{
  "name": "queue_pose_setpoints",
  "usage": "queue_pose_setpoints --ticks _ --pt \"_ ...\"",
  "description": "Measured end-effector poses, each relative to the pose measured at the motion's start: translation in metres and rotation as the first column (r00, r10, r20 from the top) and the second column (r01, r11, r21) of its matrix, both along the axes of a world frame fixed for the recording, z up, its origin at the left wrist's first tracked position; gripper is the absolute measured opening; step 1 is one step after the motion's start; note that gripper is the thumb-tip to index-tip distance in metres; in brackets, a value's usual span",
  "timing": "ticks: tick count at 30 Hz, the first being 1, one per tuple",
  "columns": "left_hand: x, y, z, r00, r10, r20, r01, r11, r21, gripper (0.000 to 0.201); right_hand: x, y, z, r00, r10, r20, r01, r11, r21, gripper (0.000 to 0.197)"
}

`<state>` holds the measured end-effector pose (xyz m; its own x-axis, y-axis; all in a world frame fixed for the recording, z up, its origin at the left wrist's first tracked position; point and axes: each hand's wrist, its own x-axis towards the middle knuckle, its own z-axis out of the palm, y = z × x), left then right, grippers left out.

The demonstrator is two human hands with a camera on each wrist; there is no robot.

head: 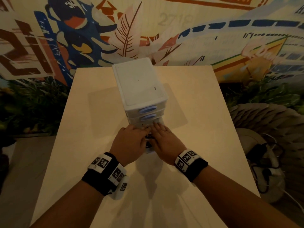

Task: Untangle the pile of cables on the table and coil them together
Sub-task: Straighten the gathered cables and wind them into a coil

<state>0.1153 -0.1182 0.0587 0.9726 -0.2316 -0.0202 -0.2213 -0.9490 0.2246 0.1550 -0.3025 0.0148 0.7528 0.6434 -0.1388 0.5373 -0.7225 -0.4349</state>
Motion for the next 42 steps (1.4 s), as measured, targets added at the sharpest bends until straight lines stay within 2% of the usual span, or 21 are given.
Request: queue_pose_setpoints --ticks 2,5,7,8,9,10,11,12,13,14,15,16,17,19,23,27,30,34,36,39,42 --pt "0.003 0.007 0.010 0.983 0.019 0.180 0.005 0.991 -0.136 0.036 -0.003 -0.011 0.008 0.990 -0.140 0.014 0.135 0.973 0.185 0.055" --pt "0.016 0.019 0.042 0.906 0.056 0.419 0.047 0.971 -0.232 0.024 -0.019 -0.040 0.011 0.923 -0.382 0.047 0.337 0.861 0.381 0.033" --pt "0.028 0.031 0.061 0.845 0.084 0.529 0.056 0.968 -0.243 0.021 -0.029 -0.058 0.009 0.895 -0.446 0.024 0.407 0.837 0.366 0.016" --pt "0.034 0.039 0.066 0.822 0.139 0.552 0.019 0.962 -0.271 0.020 -0.034 -0.064 0.008 0.887 -0.459 -0.041 0.448 0.839 0.308 0.010" --pt "0.040 0.046 0.069 0.810 0.249 0.531 -0.066 0.938 -0.340 0.019 -0.038 -0.069 0.003 0.871 -0.472 -0.138 0.491 0.841 0.228 0.009" --pt "0.047 0.054 0.067 0.805 0.396 0.442 -0.192 0.878 -0.438 0.023 -0.041 -0.071 -0.001 0.836 -0.489 -0.249 0.531 0.835 0.143 0.013" --pt "0.055 0.060 0.064 0.797 0.534 0.284 -0.334 0.780 -0.530 0.032 -0.045 -0.071 -0.008 0.775 -0.502 -0.384 0.574 0.814 0.094 0.018" --pt "0.063 0.065 0.058 0.774 0.627 0.087 -0.464 0.656 -0.596 0.042 -0.049 -0.068 -0.014 0.671 -0.498 -0.549 0.637 0.766 0.083 0.021" --pt "0.072 0.069 0.051 0.743 0.660 -0.111 -0.566 0.531 -0.631 0.053 -0.053 -0.061 -0.019 0.520 -0.466 -0.716 0.727 0.682 0.084 0.024" --pt "0.079 0.072 0.044 0.724 0.642 -0.252 -0.619 0.444 -0.648 0.061 -0.056 -0.052 -0.022 0.342 -0.402 -0.850 0.814 0.579 0.053 0.025" --pt "0.084 0.071 0.040 0.725 0.601 -0.337 -0.638 0.401 -0.657 0.067 -0.059 -0.042 -0.023 0.172 -0.317 -0.933 0.882 0.471 0.002 0.026" --pt "0.086 0.068 0.035 0.736 0.559 -0.382 -0.640 0.391 -0.661 0.069 -0.061 -0.031 -0.024 0.043 -0.230 -0.972 0.925 0.378 -0.048 0.025" --pt "0.087 0.062 0.032 0.754 0.518 -0.403 -0.629 0.393 -0.671 0.067 -0.062 -0.021 -0.022 -0.039 -0.145 -0.989 0.951 0.298 -0.082 0.024" --pt "0.088 0.053 0.026 0.797 0.443 -0.411 -0.586 0.404 -0.702 0.060 -0.062 -0.003 -0.020 -0.110 -0.005 -0.994 0.978 0.175 -0.109 0.023" --pt "0.089 0.053 0.017 0.828 0.423 -0.369 -0.528 0.368 -0.765 0.070 -0.057 0.016 -0.019 -0.156 0.171 -0.973 0.985 -0.049 -0.166 0.021" --pt "0.087 0.053 0.018 0.845 0.401 -0.353 -0.496 0.340 -0.799 0.059 -0.056 0.022 -0.021 -0.099 0.138 -0.985 0.984 -0.135 -0.118 0.018" --pt "0.088 0.053 0.020 0.858 0.381 -0.346 -0.480 0.349 -0.805 0.041 -0.056 0.028 -0.020 -0.045 0.136 -0.990 0.976 -0.205 -0.072 0.020" --pt "0.092 0.054 0.021 0.855 0.383 -0.350 -0.486 0.354 -0.799 0.029 -0.056 0.037 -0.025 -0.010 0.201 -0.980 0.964 -0.260 -0.063 0.020" --pt "0.095 0.056 0.020 0.860 0.371 -0.350 -0.481 0.362 -0.798 0.034 -0.055 0.041 -0.030 -0.016 0.215 -0.976 0.958 -0.275 -0.077 0.019" --pt "0.099 0.057 0.020 0.860 0.355 -0.367 -0.489 0.364 -0.793 0.052 -0.045 0.050 -0.033 -0.010 0.212 -0.977 0.950 -0.302 -0.076 0.018" --pt "0.098 0.055 0.022 0.864 0.336 -0.374 -0.488 0.379 -0.787 0.047 -0.031 0.060 -0.033 0.007 0.186 -0.982 0.950 -0.308 -0.052 0.019"
